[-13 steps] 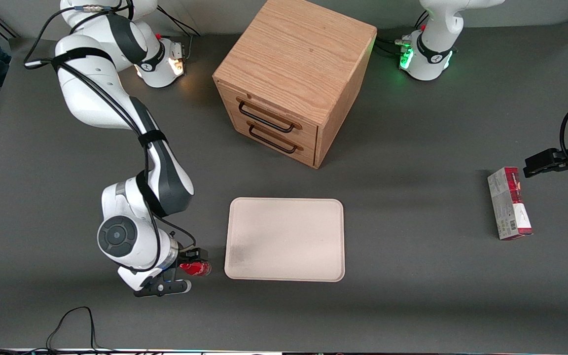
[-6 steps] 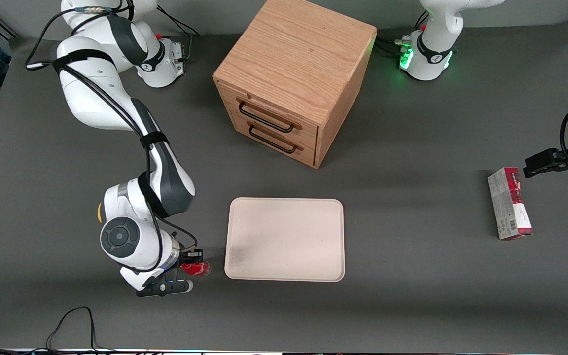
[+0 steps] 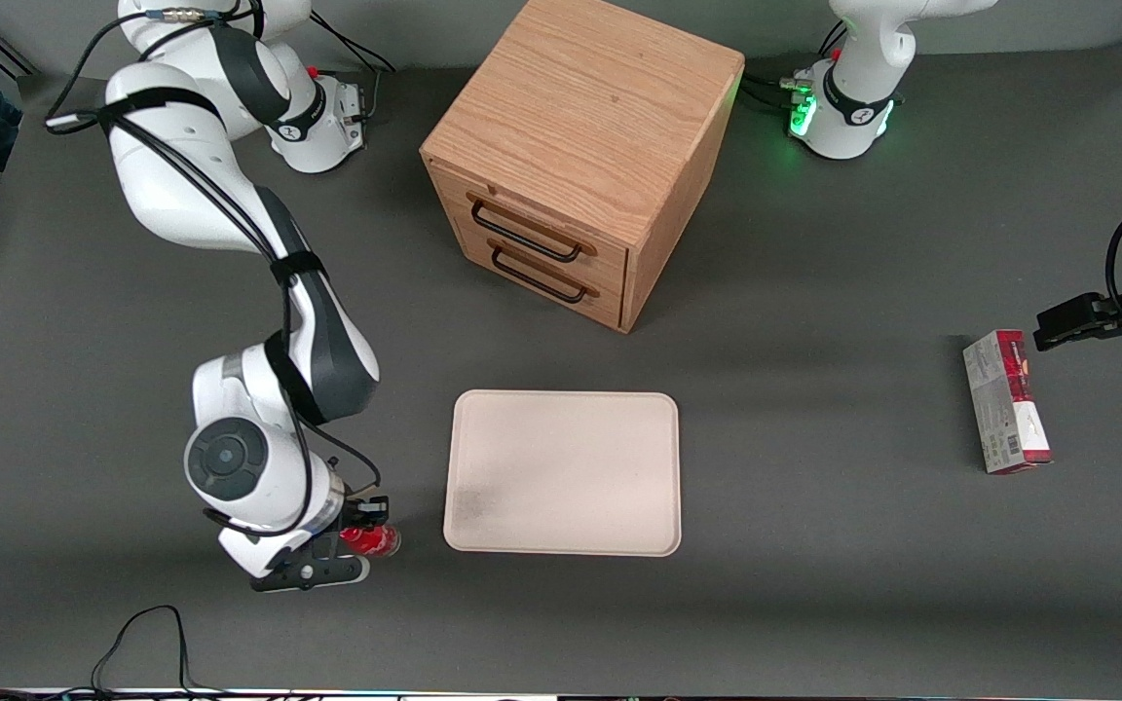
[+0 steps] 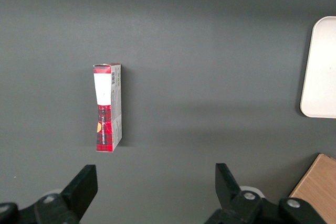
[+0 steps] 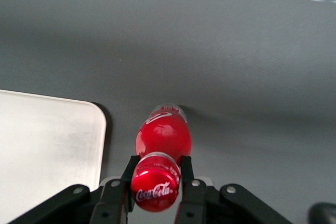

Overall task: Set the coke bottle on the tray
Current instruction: 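Lift the bottle and carry it over the cream tray's corner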

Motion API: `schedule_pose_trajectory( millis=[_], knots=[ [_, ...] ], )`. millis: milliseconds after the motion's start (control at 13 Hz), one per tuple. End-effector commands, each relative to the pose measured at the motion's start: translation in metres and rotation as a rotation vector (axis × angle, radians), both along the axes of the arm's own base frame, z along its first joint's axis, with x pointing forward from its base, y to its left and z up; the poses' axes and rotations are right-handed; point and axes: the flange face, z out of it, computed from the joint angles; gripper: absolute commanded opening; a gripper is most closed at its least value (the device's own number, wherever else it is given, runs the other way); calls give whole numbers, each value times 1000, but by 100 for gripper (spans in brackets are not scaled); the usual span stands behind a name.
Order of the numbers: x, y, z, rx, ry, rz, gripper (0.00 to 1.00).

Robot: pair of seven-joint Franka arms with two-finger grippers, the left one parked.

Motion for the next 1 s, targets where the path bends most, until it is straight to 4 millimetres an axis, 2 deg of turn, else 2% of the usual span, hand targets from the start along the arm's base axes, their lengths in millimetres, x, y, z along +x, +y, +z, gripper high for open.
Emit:
schedule_pose_trajectory(
  millis=[0,77,154,308,385,615,692,923],
  knots=[
    [-29,17,84,4,20,24,0],
    [-41,19,118,11,21,31,0],
    [-51,17,143,11,19,30,0],
    [-72,25,182,23,24,48,0],
    [-76,31,189,34,21,61,0],
    [-85,74,193,122,-23,85,0],
    [-84,87,188,156,-39,68,0],
    [-74,113,139,182,-30,98,0]
  ],
)
